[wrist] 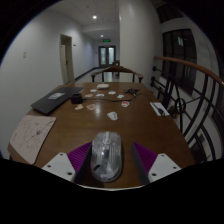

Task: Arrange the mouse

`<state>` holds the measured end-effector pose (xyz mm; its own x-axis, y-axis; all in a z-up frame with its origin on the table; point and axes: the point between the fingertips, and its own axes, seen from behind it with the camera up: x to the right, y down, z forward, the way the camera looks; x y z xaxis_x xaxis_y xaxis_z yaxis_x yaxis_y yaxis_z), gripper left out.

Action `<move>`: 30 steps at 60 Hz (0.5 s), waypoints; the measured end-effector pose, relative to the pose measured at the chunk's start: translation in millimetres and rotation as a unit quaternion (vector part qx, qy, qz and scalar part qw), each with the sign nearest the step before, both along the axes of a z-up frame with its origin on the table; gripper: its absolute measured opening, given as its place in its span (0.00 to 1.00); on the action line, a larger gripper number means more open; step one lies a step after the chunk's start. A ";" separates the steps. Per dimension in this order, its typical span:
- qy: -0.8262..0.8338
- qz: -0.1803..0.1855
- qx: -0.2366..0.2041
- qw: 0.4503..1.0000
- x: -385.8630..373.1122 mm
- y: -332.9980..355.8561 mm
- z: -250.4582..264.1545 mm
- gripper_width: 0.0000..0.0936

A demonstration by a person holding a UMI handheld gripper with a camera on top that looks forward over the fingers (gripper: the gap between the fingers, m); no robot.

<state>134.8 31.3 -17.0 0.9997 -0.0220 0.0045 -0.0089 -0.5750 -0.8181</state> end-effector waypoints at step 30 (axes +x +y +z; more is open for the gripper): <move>0.050 -0.002 0.086 0.995 -94.0 3.8 137.7 0.37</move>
